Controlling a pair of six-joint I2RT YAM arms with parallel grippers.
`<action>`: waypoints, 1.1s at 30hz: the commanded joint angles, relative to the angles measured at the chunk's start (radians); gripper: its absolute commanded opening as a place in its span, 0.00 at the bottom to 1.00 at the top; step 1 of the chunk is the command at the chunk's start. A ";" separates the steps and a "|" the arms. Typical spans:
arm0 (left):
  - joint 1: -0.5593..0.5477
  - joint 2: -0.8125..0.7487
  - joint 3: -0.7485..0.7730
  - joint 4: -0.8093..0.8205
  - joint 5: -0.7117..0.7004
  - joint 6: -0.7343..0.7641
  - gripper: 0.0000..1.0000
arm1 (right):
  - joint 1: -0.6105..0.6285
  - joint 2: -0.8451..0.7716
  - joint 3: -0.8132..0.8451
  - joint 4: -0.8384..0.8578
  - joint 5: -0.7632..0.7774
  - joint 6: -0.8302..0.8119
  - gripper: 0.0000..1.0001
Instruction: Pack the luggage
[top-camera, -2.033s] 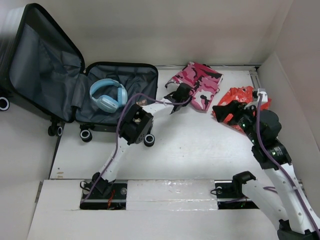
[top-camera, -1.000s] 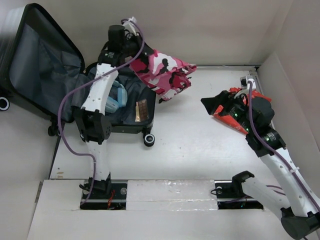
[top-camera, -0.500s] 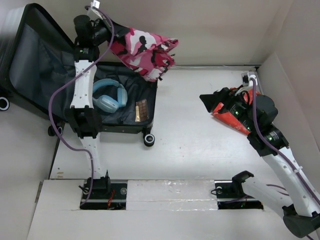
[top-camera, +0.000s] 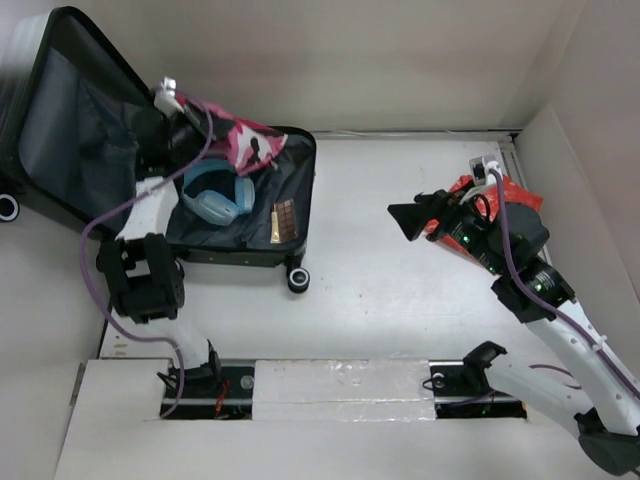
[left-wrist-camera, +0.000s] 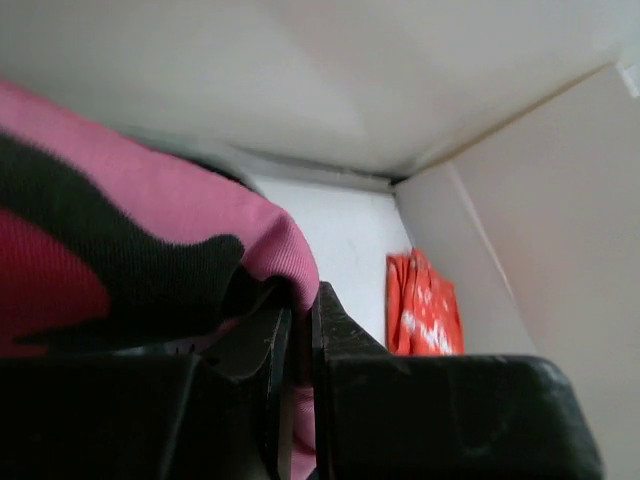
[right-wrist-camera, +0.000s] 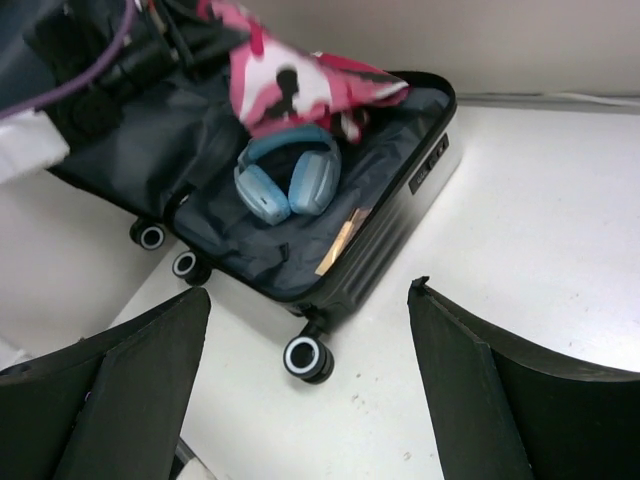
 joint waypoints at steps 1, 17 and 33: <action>-0.003 -0.202 -0.287 0.409 0.000 -0.030 0.00 | 0.028 -0.016 -0.033 0.052 0.021 -0.012 0.86; -0.047 -0.710 -0.870 -0.116 -0.577 -0.024 0.27 | 0.055 -0.025 -0.154 0.012 0.071 -0.012 0.88; -0.047 -0.965 -0.792 -0.130 -0.446 -0.021 0.58 | 0.055 0.008 -0.033 -0.078 0.350 0.032 0.90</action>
